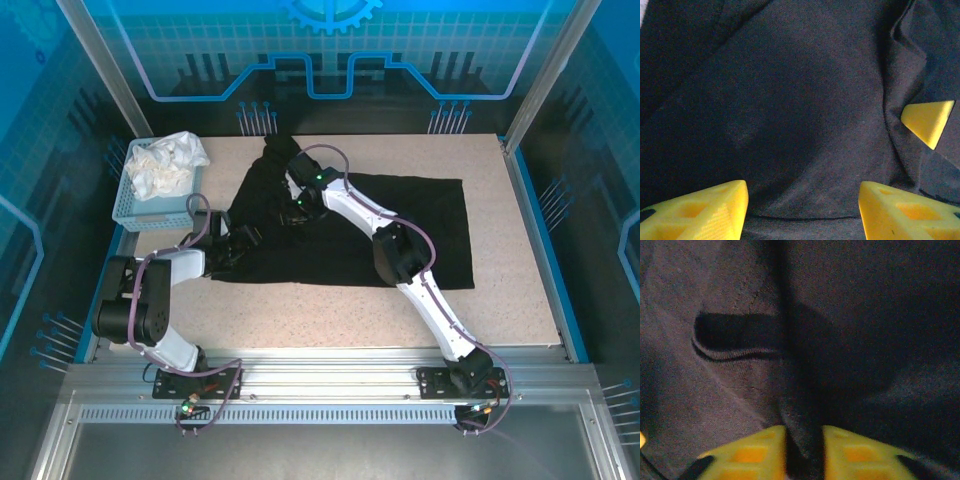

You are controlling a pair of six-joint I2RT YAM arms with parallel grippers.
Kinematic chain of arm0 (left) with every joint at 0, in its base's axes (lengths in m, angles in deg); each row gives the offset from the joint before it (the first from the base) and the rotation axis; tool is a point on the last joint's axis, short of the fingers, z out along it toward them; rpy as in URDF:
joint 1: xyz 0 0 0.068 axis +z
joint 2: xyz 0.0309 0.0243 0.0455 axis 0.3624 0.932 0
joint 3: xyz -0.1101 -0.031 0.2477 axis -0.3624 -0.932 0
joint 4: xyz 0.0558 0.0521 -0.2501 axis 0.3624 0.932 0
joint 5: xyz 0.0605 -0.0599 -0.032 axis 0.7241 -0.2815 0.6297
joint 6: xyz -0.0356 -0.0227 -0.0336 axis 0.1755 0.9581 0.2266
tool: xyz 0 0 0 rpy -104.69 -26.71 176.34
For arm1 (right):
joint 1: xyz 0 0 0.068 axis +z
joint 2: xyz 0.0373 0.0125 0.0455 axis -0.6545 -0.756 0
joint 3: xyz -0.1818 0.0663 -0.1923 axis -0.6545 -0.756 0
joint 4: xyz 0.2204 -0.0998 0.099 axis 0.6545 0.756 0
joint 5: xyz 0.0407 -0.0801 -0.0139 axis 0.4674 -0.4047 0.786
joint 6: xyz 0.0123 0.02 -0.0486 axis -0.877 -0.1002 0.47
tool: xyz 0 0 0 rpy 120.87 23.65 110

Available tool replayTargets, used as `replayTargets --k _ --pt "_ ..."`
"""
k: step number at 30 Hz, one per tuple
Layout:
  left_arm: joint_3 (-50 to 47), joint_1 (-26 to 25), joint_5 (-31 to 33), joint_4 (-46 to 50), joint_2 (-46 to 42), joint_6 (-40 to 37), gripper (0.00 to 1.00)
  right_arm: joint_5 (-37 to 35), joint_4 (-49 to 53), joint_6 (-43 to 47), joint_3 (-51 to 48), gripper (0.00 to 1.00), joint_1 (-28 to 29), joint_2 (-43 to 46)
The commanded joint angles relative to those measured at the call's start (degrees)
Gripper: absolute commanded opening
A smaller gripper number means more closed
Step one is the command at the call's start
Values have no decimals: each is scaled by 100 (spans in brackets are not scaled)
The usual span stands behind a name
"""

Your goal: Fold the inside-out t-shirt

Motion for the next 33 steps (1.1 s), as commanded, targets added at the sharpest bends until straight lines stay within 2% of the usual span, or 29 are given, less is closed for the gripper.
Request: replayTargets --k 1,4,9,14,22,26,28,33 --pt "-140 38 -145 33 147 93 62 119 241 155 167 15 74 -11" --pt "-144 47 -129 42 174 84 62 92 16 147 -121 12 46 223" --pt "-137 55 -114 59 192 52 62 -156 -33 261 -396 18 -3 561" --pt "-136 64 -105 68 229 50 62 -246 -163 306 -603 18 -34 761" --pt "-153 82 -96 79 227 46 62 -189 -206 372 -597 5 -52 753" --pt "-162 90 -100 68 229 49 62 -172 -223 386 -597 2 -80 780" --pt "-171 91 -104 60 230 49 62 -180 -215 393 -599 6 -88 749" --pt "-171 91 -107 52 228 57 62 -128 -119 383 -521 25 -94 603"
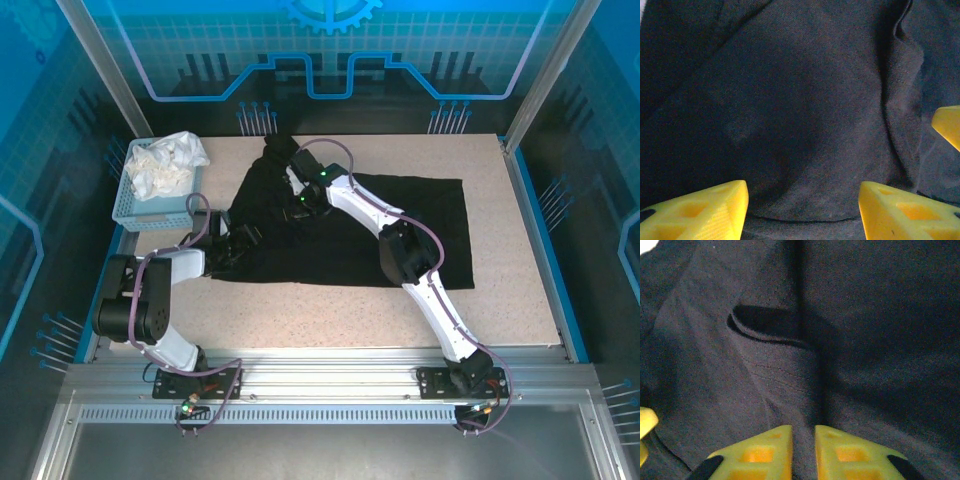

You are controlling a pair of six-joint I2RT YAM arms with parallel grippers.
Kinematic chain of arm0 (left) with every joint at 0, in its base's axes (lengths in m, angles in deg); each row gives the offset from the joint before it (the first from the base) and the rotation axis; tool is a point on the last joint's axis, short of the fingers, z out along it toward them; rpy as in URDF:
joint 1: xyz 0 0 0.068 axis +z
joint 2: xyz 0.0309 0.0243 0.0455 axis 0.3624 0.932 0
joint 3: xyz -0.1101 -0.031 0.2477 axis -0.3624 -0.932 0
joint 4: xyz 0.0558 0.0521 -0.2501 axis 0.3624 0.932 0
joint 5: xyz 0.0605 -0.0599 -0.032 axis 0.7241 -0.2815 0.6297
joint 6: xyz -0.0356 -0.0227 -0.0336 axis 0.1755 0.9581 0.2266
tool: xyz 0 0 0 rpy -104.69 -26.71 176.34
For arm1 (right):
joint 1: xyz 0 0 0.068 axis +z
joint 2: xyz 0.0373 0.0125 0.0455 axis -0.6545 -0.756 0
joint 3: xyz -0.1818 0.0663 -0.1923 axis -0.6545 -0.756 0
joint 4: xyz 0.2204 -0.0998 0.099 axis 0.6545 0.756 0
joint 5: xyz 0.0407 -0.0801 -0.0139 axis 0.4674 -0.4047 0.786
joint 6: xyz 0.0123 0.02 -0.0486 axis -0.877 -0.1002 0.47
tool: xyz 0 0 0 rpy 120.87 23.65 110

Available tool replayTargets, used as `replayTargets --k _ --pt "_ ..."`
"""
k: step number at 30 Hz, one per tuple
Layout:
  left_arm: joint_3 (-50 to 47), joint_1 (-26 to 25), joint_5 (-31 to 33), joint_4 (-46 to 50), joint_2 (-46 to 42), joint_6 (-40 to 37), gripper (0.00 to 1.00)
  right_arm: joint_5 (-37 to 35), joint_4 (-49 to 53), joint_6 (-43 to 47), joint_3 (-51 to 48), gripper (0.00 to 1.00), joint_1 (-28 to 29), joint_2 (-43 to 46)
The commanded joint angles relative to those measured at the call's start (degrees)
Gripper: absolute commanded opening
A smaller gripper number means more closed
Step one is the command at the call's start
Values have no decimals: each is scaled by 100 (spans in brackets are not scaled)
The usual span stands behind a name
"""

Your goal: Fold the inside-out t-shirt

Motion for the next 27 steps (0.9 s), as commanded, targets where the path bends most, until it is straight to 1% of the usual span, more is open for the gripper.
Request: replayTargets --k 1,11,14,17,22,27 --pt "-171 51 -22 153 176 60 62 78 135 13 65 26 -56 21" --pt "-188 51 -25 155 146 61 62 165 336 9 374 28 -65 -288" --pt "-188 60 -33 144 146 63 62 164 340 -4 399 24 -65 -324" --pt "-197 60 -33 128 163 69 62 168 360 -3 444 24 -73 -362" --pt "-197 69 -63 92 198 86 62 184 381 -23 500 19 -74 -427" --pt "-197 69 -75 57 221 102 62 212 600 -38 790 24 -83 -616"
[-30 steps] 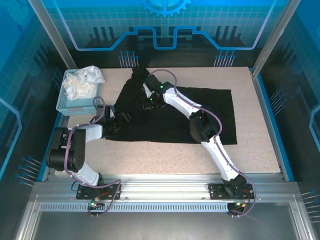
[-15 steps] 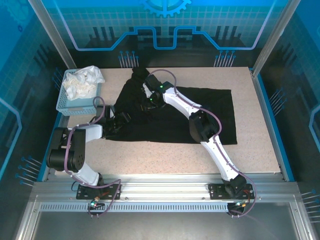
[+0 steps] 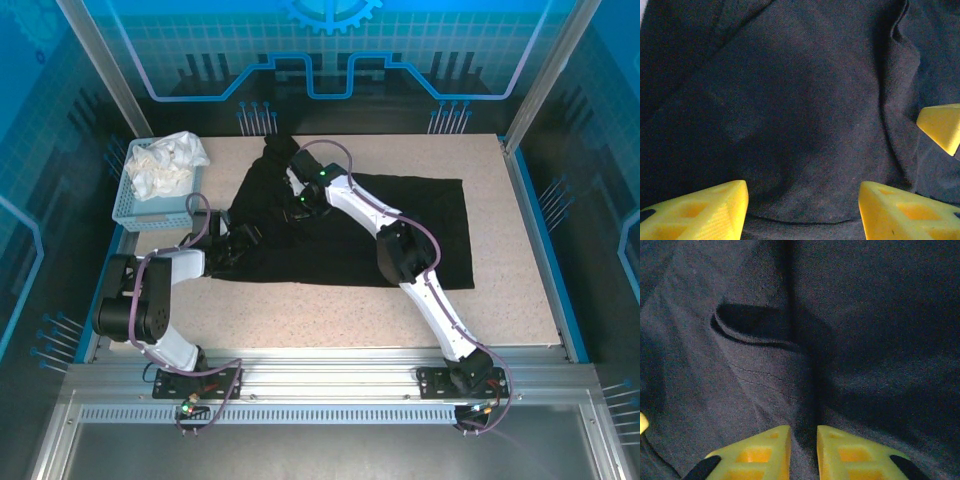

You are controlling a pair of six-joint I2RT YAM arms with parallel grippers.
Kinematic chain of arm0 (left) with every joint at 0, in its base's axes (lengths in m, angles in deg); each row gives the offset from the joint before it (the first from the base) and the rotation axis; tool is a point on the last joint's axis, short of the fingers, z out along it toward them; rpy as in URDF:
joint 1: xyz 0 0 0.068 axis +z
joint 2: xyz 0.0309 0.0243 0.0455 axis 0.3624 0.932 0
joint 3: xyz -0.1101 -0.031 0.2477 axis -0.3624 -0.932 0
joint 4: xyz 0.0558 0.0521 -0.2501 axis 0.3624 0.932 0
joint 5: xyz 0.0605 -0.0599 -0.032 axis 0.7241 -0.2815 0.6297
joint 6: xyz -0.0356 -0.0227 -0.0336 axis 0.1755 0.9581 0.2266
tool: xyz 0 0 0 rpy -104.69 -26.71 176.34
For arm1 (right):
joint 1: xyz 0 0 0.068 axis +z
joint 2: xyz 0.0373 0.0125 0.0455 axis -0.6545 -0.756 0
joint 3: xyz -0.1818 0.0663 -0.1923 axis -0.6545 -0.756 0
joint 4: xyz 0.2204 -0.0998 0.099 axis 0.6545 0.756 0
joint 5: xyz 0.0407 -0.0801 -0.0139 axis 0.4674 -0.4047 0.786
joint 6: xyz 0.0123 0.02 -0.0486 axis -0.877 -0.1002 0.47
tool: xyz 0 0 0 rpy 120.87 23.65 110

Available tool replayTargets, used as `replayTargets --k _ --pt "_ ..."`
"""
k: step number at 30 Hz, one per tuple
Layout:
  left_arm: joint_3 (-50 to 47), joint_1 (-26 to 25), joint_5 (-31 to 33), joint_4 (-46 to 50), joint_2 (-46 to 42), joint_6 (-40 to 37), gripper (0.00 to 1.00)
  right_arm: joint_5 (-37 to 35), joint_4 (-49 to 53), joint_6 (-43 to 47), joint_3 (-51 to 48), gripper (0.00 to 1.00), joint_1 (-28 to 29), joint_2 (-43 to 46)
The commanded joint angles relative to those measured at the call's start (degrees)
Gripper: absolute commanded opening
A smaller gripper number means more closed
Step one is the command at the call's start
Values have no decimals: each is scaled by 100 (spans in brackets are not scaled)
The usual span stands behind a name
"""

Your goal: Fold the inside-out t-shirt

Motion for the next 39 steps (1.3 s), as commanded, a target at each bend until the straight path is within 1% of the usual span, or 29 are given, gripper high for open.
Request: replayTargets --k 1,4,9,11,15,18,24,29,34,39 --pt "-174 61 -48 184 201 108 62 119 316 -28 308 25 -50 -268" --pt "-184 62 -57 158 204 110 62 98 329 -44 336 25 -50 -303" --pt "-179 62 -84 118 245 134 62 68 297 -76 337 15 -50 -307" --pt "-181 62 -92 122 247 137 62 77 278 -92 337 14 -63 -288" --pt "-182 71 -96 122 247 126 62 174 210 -145 297 17 -123 -253" --pt "-184 71 -93 122 247 129 62 199 157 -152 260 17 -146 -218" --pt "-182 84 -93 122 260 126 62 229 -51 -153 96 10 -187 -40" --pt "-181 80 -85 133 268 126 62 234 -90 -102 32 7 -216 103" --pt "-175 85 -76 162 266 134 62 152 -176 -50 -273 7 -264 429" --pt "-166 90 -66 178 274 149 62 26 -359 6 -892 7 -305 883"
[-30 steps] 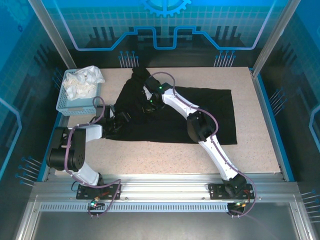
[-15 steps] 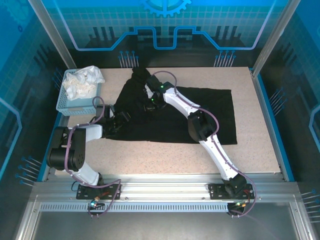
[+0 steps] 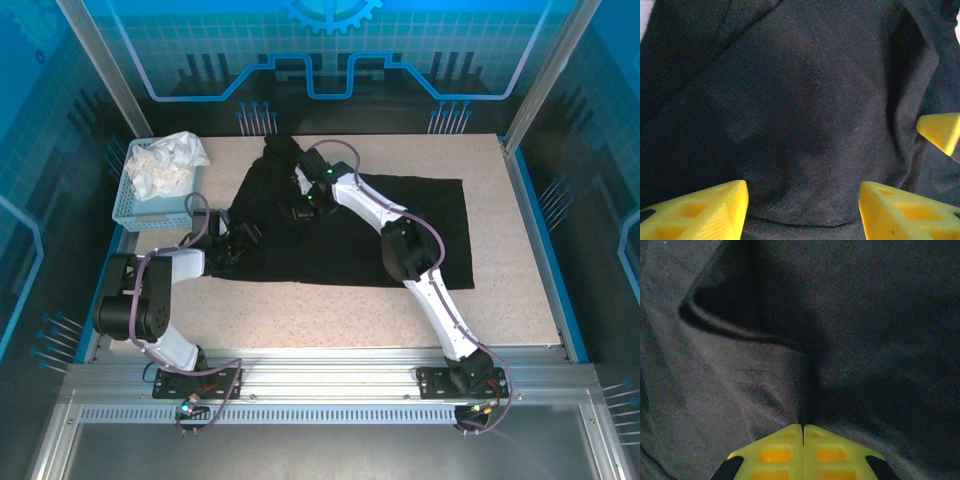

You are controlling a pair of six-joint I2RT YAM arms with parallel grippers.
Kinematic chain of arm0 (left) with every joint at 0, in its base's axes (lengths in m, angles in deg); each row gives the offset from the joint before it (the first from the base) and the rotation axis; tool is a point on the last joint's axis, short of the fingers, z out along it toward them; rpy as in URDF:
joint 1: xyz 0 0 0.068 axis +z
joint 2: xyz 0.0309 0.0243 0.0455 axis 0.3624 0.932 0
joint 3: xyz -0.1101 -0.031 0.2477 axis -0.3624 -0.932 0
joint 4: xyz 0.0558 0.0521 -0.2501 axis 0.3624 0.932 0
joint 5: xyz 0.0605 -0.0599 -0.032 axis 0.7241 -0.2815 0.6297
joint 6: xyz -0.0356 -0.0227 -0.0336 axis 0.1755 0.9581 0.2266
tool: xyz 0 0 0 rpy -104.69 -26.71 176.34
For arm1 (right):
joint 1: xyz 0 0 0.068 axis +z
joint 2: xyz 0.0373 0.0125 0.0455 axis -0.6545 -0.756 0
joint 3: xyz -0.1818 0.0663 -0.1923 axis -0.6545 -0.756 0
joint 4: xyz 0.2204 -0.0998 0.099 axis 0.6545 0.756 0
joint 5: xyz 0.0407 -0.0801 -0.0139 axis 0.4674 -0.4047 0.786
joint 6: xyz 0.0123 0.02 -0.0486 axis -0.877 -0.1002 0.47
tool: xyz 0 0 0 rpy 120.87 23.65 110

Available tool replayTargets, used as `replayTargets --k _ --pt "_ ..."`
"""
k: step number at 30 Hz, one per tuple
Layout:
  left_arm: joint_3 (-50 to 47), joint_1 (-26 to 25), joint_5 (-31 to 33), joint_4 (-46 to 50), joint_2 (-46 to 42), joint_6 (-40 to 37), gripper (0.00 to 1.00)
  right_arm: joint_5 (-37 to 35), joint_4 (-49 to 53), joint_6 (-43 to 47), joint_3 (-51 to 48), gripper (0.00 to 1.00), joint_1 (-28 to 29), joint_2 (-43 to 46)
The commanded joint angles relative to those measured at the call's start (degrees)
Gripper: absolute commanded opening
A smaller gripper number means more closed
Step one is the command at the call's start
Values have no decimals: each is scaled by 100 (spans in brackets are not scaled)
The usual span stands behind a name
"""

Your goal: Fold the inside-out t-shirt

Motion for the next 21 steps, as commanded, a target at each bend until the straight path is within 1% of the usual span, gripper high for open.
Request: replayTargets --k 1,5,8,10,15,18,21 --pt "-164 64 -38 302 226 34 62 -87 -157 107 -341 7 -88 579" --pt "-164 66 -40 312 228 38 62 -139 -215 50 -693 7 -162 714" --pt "-164 74 -31 320 228 39 62 -167 -187 1 -802 9 -218 718" --pt "-159 71 -33 315 228 36 62 -190 -151 -6 -837 13 -246 730" --pt "-139 71 -38 329 246 33 62 -414 -147 127 -1212 32 -355 1093" --pt "-107 71 -46 343 247 21 62 -421 -417 221 -1960 37 -494 1769" --pt "-76 71 -63 339 169 7 62 -526 -773 315 -3181 40 -706 2690"
